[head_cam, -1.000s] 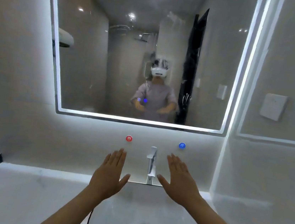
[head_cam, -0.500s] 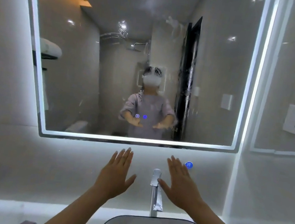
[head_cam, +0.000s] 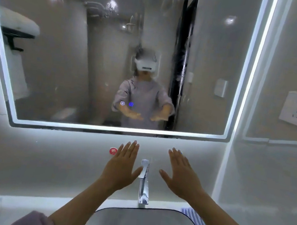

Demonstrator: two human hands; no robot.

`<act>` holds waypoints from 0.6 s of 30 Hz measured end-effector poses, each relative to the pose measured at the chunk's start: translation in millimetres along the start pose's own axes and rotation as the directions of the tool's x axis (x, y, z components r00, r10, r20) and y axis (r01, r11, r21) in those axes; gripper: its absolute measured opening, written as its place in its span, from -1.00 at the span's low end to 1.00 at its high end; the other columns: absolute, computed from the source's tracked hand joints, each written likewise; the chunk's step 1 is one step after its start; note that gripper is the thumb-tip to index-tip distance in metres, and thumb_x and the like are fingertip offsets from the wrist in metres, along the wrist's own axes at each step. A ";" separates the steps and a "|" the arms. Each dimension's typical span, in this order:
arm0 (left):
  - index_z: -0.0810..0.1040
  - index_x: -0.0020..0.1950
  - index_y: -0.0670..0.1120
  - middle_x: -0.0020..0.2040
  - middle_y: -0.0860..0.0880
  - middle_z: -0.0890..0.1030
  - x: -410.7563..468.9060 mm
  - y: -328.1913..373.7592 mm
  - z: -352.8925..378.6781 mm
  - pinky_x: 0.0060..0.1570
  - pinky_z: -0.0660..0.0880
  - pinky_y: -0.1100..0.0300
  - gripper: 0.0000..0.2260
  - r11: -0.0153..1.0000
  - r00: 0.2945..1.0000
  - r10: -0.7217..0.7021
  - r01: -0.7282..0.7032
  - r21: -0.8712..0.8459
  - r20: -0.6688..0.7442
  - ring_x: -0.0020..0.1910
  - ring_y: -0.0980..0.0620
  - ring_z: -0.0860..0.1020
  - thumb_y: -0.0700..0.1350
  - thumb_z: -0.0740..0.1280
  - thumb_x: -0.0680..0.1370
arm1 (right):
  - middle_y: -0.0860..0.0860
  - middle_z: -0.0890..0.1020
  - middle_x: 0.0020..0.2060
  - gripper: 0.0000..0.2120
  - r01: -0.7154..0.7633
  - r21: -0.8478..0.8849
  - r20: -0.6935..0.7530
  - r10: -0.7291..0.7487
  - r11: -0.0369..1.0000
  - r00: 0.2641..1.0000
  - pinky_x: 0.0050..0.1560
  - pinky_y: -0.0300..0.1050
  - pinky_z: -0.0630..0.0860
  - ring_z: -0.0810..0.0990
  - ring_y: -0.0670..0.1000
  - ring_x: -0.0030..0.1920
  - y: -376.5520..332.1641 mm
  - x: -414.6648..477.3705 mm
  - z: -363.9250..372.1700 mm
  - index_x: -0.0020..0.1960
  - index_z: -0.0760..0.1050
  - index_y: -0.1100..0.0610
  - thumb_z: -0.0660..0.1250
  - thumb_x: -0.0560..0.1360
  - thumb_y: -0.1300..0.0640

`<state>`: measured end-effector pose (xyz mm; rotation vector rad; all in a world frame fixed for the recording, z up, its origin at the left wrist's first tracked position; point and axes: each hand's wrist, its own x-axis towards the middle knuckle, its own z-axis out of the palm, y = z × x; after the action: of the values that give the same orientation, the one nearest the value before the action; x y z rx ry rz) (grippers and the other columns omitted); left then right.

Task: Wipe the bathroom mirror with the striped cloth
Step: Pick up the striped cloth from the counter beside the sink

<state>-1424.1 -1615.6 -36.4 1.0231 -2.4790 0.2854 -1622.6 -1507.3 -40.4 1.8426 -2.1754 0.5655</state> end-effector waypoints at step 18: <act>-0.09 0.54 -0.14 0.57 -0.08 0.01 41.8 138.9 166.1 0.49 -0.16 0.13 -0.36 0.973 0.930 0.157 -0.089 -0.211 0.332 0.53 0.01 0.01 0.20 -0.02 0.59 | 0.02 0.01 0.56 -0.29 -0.361 0.051 0.194 0.346 0.931 0.918 0.47 -0.18 0.04 -0.01 -0.04 0.54 165.8 -62.9 67.0 0.56 -0.08 0.12 0.07 0.58 -0.22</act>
<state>-1601.9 -1601.4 -166.1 0.9002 -2.8255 -0.1102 -1769.4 -1458.5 -150.0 1.5995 -2.6752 0.5855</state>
